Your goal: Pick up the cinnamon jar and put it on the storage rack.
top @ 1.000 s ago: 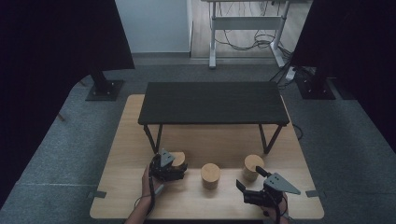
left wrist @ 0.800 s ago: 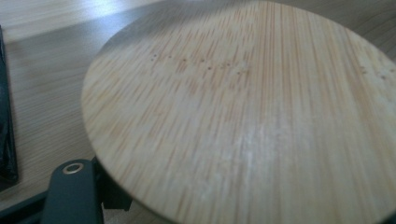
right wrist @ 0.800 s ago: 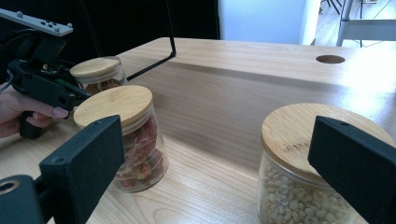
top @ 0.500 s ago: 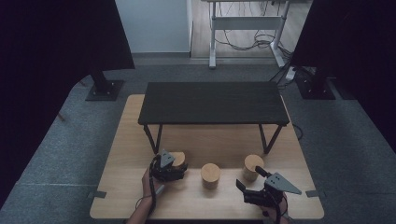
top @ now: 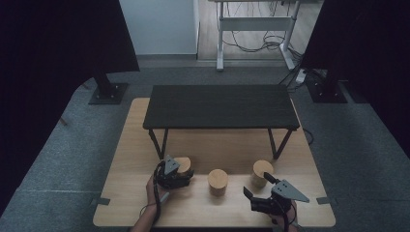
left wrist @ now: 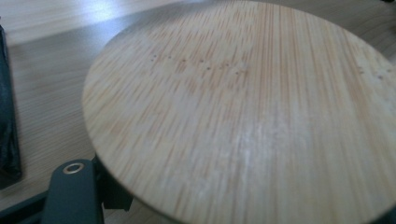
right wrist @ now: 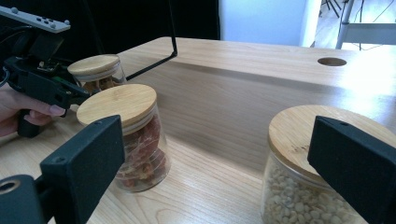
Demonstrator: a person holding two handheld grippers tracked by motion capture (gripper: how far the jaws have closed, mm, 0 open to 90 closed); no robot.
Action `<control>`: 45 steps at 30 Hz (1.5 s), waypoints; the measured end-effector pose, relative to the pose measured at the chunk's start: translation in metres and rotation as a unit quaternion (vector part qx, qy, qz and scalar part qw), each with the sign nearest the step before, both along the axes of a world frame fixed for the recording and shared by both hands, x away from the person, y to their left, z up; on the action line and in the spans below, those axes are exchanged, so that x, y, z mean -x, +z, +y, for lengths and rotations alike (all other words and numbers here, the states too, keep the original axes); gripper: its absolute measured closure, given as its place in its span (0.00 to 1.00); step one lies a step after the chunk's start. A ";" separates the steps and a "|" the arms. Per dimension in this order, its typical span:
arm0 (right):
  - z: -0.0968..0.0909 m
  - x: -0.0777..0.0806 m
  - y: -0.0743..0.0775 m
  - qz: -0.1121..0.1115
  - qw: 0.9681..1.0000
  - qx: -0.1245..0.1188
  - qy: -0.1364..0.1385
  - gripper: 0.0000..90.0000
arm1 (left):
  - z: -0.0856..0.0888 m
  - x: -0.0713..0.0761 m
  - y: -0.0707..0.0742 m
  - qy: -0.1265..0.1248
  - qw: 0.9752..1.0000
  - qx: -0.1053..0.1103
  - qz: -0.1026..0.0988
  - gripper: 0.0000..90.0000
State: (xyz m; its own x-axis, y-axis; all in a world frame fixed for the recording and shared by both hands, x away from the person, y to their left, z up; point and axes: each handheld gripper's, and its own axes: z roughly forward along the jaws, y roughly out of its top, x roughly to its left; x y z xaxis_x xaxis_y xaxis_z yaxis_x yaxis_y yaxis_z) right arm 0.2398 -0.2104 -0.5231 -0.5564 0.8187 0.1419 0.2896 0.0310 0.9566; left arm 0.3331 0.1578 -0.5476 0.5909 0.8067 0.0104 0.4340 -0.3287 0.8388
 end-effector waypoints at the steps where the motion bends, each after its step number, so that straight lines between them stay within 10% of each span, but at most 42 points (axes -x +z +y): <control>1: -0.001 0.000 0.000 0.001 1.000 -0.004 -0.001 0.04 | 0.003 0.003 0.002 -0.004 1.000 0.006 -0.005 0.28; 45: 0.002 -0.001 -0.003 0.006 1.000 0.013 0.003 0.05 | 0.037 0.040 0.053 -0.031 0.998 0.029 -0.052 0.28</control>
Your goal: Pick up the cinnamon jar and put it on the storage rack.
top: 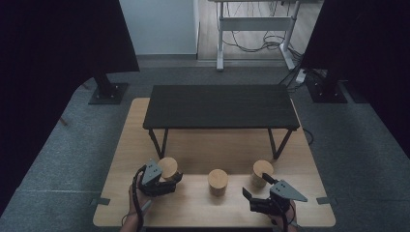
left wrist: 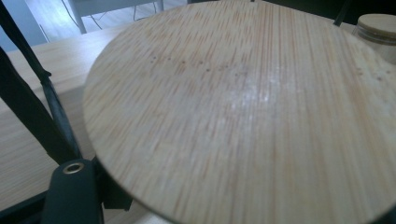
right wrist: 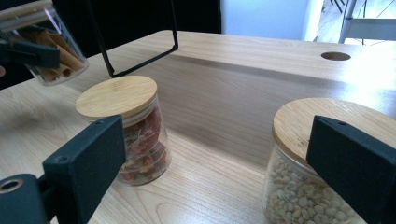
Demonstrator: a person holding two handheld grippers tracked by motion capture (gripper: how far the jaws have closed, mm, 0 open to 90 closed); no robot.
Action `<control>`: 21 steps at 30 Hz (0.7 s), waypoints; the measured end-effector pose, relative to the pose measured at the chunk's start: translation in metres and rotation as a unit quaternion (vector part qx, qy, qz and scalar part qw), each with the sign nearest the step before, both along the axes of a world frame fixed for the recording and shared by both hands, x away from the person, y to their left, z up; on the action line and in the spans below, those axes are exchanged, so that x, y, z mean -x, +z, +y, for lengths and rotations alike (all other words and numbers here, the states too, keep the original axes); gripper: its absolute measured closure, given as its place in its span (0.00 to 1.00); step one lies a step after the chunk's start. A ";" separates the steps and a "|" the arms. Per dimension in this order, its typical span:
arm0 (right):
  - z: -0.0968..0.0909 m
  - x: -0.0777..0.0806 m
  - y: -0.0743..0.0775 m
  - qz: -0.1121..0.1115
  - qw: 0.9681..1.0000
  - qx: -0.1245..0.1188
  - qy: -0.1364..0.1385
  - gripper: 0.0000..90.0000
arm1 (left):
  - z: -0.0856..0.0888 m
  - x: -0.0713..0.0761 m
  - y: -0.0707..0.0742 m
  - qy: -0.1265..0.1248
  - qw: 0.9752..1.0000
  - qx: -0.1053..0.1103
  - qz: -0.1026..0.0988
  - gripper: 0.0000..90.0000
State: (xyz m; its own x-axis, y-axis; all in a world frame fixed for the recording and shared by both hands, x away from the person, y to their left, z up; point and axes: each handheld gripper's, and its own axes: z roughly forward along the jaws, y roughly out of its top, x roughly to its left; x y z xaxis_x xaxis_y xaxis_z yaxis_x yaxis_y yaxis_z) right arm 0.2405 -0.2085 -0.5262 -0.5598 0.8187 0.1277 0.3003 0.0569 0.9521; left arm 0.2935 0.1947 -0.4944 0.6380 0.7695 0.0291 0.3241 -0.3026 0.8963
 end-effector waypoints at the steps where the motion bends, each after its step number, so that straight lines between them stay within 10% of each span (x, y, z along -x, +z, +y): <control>1: 0.000 0.000 0.000 0.000 1.000 -0.001 -0.001 0.05 | 0.001 0.000 0.001 0.000 1.000 0.001 0.000 0.28; 21: 0.001 0.000 -0.001 -0.005 1.000 0.010 0.001 0.04 | 0.011 0.008 0.024 0.005 1.000 0.012 -0.020 0.28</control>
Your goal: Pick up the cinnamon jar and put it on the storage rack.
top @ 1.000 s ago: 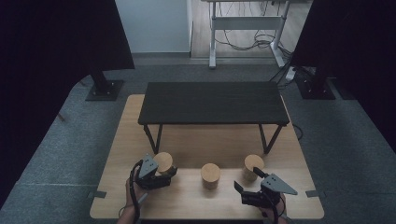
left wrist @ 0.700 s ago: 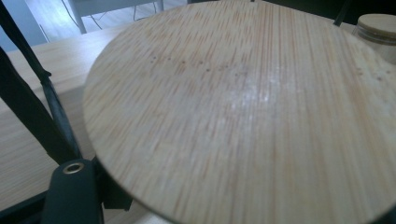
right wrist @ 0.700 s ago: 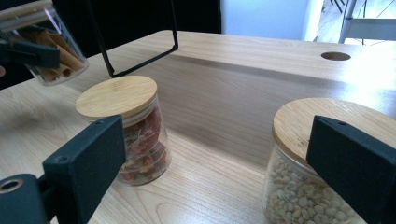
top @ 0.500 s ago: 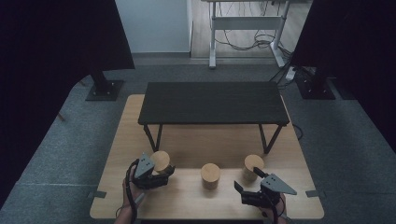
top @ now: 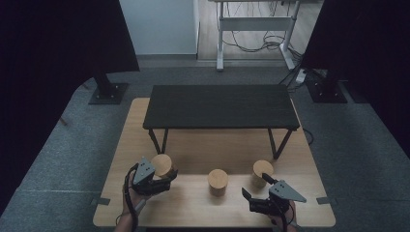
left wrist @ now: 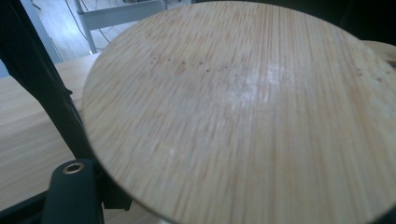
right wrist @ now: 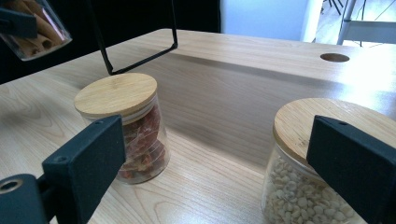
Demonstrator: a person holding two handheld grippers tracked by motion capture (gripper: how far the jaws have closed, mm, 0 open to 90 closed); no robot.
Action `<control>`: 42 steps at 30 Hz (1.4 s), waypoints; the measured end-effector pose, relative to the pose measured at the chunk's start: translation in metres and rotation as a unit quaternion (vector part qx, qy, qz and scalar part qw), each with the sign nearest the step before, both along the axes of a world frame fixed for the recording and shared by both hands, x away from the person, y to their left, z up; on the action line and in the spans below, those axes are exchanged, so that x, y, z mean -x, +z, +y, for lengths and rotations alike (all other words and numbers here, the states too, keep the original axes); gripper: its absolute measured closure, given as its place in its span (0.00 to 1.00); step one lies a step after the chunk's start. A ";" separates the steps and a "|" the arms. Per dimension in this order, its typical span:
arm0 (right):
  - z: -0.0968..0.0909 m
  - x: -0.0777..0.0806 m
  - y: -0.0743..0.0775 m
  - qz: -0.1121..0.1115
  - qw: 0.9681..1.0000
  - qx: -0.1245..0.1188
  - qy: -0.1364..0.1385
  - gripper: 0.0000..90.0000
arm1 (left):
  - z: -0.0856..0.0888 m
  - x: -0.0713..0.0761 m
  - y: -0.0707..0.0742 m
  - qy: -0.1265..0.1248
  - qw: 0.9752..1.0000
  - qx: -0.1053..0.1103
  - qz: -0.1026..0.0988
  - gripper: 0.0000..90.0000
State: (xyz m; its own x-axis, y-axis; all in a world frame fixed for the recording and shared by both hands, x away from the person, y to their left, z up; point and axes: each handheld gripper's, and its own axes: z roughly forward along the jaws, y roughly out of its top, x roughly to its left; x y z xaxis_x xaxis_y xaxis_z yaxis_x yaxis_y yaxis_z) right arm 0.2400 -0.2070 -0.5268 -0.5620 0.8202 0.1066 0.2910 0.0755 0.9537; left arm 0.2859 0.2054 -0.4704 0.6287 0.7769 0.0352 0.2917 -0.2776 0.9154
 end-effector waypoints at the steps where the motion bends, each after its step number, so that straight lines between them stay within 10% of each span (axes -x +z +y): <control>1: 0.000 0.000 0.000 0.000 1.000 0.000 0.000 0.04 | 0.000 0.000 0.001 0.000 1.000 0.000 -0.001 0.28; 42: 0.002 0.006 0.008 -0.019 1.000 -0.012 0.018 0.04 | -0.017 -0.001 0.061 -0.028 0.999 0.003 -0.039 0.28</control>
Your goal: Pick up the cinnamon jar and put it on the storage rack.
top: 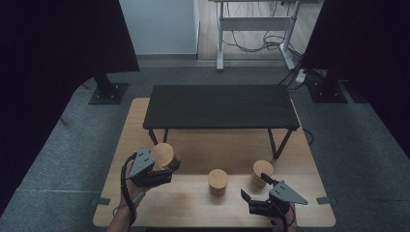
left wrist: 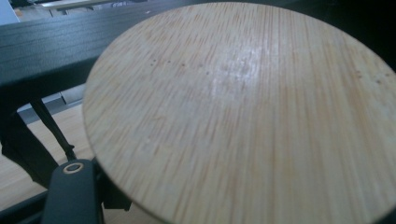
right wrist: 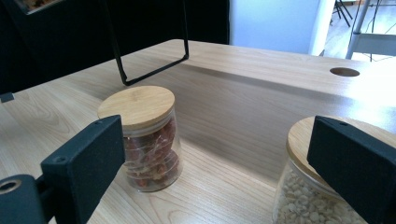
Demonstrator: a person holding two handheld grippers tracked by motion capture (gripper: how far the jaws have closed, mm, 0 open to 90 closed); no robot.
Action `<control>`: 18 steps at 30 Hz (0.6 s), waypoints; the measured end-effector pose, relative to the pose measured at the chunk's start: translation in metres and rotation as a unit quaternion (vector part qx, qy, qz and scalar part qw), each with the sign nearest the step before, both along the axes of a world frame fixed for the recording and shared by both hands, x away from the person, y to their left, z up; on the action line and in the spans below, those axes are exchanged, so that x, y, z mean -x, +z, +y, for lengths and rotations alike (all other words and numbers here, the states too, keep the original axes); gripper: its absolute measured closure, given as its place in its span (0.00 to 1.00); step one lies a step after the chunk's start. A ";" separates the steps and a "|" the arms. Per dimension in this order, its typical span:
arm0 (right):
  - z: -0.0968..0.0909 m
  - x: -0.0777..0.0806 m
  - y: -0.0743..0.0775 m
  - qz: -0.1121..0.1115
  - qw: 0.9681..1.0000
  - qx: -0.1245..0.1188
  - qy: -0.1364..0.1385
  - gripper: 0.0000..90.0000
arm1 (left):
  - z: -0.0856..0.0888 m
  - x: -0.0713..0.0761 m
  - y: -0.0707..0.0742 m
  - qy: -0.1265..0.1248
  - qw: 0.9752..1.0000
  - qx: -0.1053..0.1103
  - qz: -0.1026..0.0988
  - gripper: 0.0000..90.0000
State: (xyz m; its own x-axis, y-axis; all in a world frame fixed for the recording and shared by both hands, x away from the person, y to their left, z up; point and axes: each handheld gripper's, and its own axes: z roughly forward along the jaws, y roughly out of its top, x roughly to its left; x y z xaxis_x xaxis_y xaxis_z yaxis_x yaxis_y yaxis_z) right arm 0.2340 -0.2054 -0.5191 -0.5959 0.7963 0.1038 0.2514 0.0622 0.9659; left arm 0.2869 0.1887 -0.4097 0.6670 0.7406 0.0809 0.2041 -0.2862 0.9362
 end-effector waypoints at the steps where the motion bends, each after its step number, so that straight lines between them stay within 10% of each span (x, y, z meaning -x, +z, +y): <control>1: 0.000 0.000 0.000 0.000 1.000 -0.001 0.001 0.04 | -0.001 -0.001 0.001 0.000 1.000 0.000 0.000 0.28; 18: 0.000 0.000 0.000 -0.001 1.000 0.002 0.003 0.04 | -0.009 -0.010 0.015 -0.005 1.000 -0.005 -0.005 0.28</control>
